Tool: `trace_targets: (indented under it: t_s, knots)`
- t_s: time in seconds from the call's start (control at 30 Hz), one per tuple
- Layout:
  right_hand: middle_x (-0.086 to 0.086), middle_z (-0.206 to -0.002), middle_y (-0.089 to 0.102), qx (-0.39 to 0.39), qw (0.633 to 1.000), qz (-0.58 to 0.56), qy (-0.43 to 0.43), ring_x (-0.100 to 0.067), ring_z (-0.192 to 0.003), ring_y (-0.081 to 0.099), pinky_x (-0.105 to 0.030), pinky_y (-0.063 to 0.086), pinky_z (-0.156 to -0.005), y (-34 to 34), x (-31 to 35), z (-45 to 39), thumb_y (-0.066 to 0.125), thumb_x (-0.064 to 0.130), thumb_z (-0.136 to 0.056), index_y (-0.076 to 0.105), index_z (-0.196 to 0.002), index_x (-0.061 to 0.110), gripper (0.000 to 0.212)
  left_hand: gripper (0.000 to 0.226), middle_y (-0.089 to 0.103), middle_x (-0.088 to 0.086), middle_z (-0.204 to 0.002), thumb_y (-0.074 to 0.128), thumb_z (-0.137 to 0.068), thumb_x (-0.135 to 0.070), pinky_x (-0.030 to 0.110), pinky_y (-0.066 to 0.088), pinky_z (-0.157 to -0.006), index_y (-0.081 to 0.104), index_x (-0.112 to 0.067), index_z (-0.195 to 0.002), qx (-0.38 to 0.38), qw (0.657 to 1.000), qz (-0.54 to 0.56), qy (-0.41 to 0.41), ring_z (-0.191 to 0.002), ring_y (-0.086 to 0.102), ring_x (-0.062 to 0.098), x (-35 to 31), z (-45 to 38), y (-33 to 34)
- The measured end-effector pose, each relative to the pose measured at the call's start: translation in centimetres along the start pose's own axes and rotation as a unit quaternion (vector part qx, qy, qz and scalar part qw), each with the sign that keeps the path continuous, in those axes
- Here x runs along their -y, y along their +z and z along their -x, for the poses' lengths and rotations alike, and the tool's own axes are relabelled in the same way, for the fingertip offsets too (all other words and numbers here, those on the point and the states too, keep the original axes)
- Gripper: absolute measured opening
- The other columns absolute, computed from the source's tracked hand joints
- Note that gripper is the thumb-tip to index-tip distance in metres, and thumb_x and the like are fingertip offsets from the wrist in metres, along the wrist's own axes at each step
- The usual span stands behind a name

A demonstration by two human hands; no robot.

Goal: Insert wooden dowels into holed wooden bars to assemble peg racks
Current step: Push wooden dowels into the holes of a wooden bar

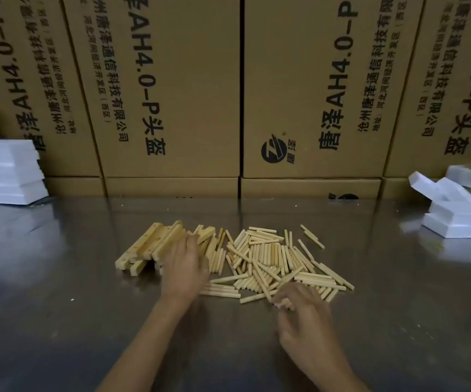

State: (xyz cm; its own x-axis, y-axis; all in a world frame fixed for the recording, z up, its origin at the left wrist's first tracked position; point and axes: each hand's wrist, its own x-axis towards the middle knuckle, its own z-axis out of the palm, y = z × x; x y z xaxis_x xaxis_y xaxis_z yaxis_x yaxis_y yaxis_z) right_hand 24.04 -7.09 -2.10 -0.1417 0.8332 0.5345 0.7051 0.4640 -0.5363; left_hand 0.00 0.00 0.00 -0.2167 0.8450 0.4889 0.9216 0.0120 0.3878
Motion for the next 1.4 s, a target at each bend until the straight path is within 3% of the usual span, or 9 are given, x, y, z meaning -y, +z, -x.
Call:
trace_targets:
  t_s: [0.13, 0.3, 0.63, 0.7, 0.8, 0.87, 0.93, 1.13, 1.4]
  knots:
    - [0.024, -0.106, 0.049, 0.03, 0.999, 0.021, -0.028, 0.0, -0.104, 0.041, -0.02, 0.028, -0.088, 2.7, 1.4, -2.7, 0.05, 0.014, -0.08, 0.051, -0.092, 0.035, 0.024, 0.049, 0.047, 0.011, -0.147, 0.044, -0.101, -0.024, 0.041, 0.032, -0.113, 0.038, -0.013, -0.148, 0.029, 0.997, -0.072, -0.026, -0.135, 0.041, 0.03, 0.7, -3.8, 3.0]
    - [0.024, -0.104, 0.051, 0.023, 0.999, 0.02, -0.023, 0.0, -0.106, 0.042, -0.022, 0.031, -0.09, 4.1, 0.1, -4.2, 0.045, 0.016, -0.083, 0.053, -0.094, 0.033, 0.022, 0.037, 0.059, 0.01, -0.124, 0.053, -0.094, -0.011, 0.04, 0.043, -0.098, 0.06, -0.012, -0.131, -0.005, 0.997, -0.074, 0.003, -0.116, 0.052, 0.029, 1.8, -4.8, 5.0]
    - [0.015, -0.089, 0.052, 0.127, 0.986, 0.042, -0.099, -0.009, -0.095, 0.045, -0.031, 0.033, -0.088, 8.2, 2.1, -6.5, 0.045, 0.024, -0.084, 0.055, -0.085, 0.03, 0.011, 0.042, 0.058, -0.002, -0.111, 0.059, -0.093, -0.01, 0.032, 0.045, -0.08, 0.055, -0.026, -0.131, -0.039, 0.973, 0.222, -0.048, -0.097, 0.058, 0.016, 1.6, -5.1, 2.2]
    - [0.016, -0.091, 0.051, 0.119, 0.986, 0.052, -0.102, -0.008, -0.095, 0.044, -0.032, 0.034, -0.088, 8.9, 2.5, -6.8, 0.045, 0.025, -0.084, 0.055, -0.088, 0.03, 0.012, 0.041, 0.06, 0.002, -0.106, 0.055, -0.095, -0.01, 0.037, 0.052, -0.079, 0.054, -0.028, -0.131, 0.008, 0.93, 0.345, -0.127, -0.091, 0.063, 0.021, 1.5, -5.2, 1.0]
    - [0.016, -0.097, 0.053, 0.077, 0.992, 0.066, -0.078, -0.008, -0.098, 0.044, -0.031, 0.035, -0.089, 9.5, 2.4, -7.0, 0.046, 0.027, -0.087, 0.058, -0.096, 0.029, 0.016, 0.035, 0.059, 0.008, -0.093, 0.045, -0.094, -0.011, 0.038, 0.055, -0.067, 0.058, -0.02, -0.126, 0.087, 0.792, 0.545, -0.26, -0.073, 0.062, 0.022, 1.6, -4.6, -0.3]
    - [0.014, -0.102, 0.057, 0.061, 0.99, 0.1, -0.077, -0.01, -0.101, 0.045, -0.034, 0.035, -0.09, 9.5, 1.8, -7.5, 0.048, 0.024, -0.089, 0.063, -0.102, 0.027, 0.02, 0.038, 0.053, 0.009, -0.091, 0.041, -0.091, -0.012, 0.034, 0.049, -0.058, 0.061, -0.01, -0.123, 0.111, 0.7, 0.647, -0.281, -0.068, 0.053, 0.019, 2.0, -4.1, -0.9]
    - [0.013, -0.106, 0.06, 0.081, 0.981, 0.156, -0.081, -0.013, -0.104, 0.045, -0.035, 0.033, -0.091, 9.5, 1.2, -8.3, 0.051, 0.022, -0.09, 0.068, -0.105, 0.025, 0.023, 0.037, 0.05, 0.007, -0.084, 0.038, -0.092, -0.017, 0.027, 0.042, -0.047, 0.065, -0.007, -0.116, 0.138, 0.657, 0.685, -0.283, -0.06, 0.047, 0.016, 2.3, -3.6, -1.4]
    - [0.013, -0.111, 0.059, 0.14, 0.976, 0.156, -0.056, -0.012, -0.109, 0.041, -0.033, 0.028, -0.089, 9.5, 0.8, -10.0, 0.057, 0.026, -0.091, 0.067, -0.103, 0.028, 0.016, 0.039, 0.048, 0.001, -0.071, 0.035, -0.104, -0.037, 0.023, 0.034, -0.039, 0.06, -0.008, -0.108, 0.25, 0.653, 0.666, -0.258, -0.054, 0.038, 0.012, 2.6, -2.0, -1.2]
    - [0.016, -0.077, 0.055, 0.008, 0.999, -0.021, -0.031, 0.0, -0.058, 0.05, -0.021, 0.028, -0.052, 6.2, 1.4, -8.9, 0.045, 0.015, -0.096, 0.047, -0.114, 0.03, 0.023, 0.029, 0.069, 0.006, -0.095, 0.049, -0.103, -0.03, 0.025, 0.04, -0.044, 0.058, -0.026, -0.13, 0.294, 0.701, 0.617, -0.203, -0.055, 0.051, 0.015, 1.3, -1.2, -0.4]
